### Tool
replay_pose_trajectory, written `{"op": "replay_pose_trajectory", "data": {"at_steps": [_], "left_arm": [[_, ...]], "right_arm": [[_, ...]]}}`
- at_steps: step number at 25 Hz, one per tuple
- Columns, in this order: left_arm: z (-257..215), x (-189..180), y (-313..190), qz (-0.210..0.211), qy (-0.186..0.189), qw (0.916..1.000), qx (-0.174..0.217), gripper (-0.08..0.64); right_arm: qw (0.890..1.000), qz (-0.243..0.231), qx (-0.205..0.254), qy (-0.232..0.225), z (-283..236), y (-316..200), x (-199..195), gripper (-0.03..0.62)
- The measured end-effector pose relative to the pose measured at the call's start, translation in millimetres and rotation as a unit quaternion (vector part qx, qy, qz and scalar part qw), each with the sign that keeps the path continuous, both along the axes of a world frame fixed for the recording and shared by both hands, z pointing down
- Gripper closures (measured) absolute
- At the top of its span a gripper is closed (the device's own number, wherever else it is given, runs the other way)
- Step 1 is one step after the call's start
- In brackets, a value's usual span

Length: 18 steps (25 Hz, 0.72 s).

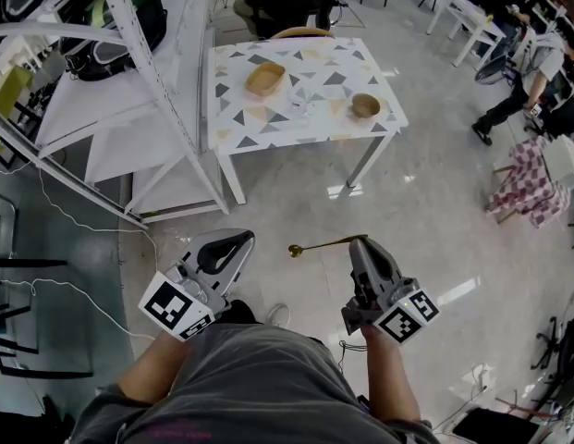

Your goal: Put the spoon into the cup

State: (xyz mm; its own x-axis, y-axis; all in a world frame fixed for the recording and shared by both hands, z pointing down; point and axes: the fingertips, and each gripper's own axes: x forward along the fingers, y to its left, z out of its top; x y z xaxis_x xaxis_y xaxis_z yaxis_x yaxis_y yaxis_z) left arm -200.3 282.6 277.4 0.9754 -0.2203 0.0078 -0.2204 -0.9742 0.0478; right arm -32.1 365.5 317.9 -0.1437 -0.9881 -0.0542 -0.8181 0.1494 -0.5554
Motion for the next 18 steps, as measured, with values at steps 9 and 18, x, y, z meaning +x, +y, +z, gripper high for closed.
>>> {"op": "replay_pose_trajectory", "data": {"at_steps": [9, 18], "left_arm": [[2, 22, -9, 0.001, -0.005, 1.0000, 0.003, 0.545], [9, 45, -41, 0.004, -0.003, 1.0000, 0.000, 0.545]], "right_arm": [[1.000, 0.002, -0.002, -0.002, 7, -7, 23, 0.569], [1.000, 0.002, -0.005, 0.002, 12, -37, 46, 0.569]]}}
